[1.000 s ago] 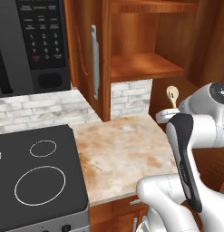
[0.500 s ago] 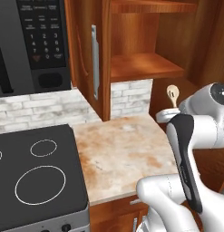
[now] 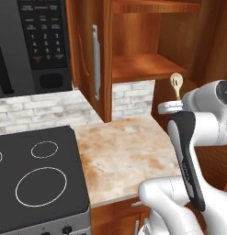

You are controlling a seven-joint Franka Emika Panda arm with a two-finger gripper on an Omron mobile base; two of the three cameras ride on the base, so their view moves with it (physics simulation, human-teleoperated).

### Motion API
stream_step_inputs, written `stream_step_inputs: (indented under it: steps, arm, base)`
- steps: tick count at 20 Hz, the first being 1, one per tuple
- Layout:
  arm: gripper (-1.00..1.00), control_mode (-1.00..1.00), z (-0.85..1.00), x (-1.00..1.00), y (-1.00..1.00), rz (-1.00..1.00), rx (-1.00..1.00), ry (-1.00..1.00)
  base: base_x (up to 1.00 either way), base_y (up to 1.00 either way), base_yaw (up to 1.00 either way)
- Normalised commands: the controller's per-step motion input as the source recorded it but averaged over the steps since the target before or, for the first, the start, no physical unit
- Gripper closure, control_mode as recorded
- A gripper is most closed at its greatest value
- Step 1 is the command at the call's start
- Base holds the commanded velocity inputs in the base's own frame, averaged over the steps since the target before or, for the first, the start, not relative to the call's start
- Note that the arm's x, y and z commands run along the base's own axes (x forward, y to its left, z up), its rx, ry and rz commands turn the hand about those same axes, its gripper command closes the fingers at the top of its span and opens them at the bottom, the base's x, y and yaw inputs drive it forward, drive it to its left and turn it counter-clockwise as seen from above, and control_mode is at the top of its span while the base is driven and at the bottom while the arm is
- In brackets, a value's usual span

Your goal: Organize the utensils by type. Pick up the wooden spoons from the counter and place them in the open cabinet. Then pick up the metallic utensils from the counter and place them in the open drawer.

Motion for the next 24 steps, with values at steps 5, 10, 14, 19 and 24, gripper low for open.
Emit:
stream_step_inputs:
  steps: [5, 10, 14, 19, 24]
  arm:
    - [1.0, -1.0, 0.31, 0.3, 0.0, -0.02, -0.02, 0.05]
    - [1.0, -1.0, 0.0, 0.24, 0.0, -0.03, 0.0, 0.1]
    - [1.0, -1.0, 0.02, 0.43, 0.0, 0.0, 0.0, 0.03]
    - [1.0, -1.0, 0.02, 0.69, 0.0, 0.0, 0.0, 0.08]
    - [1.0, -1.0, 0.28, 0.5, 0.0, 0.02, 0.0, 0.1]
  base:
    - [0.0, 0.0, 0.0]
    - [0.0, 0.0, 0.0]
    - [0.0, 0.0, 0.0]
    - [0.0, 0.0, 0.0]
    - [0.0, 0.0, 0.0]
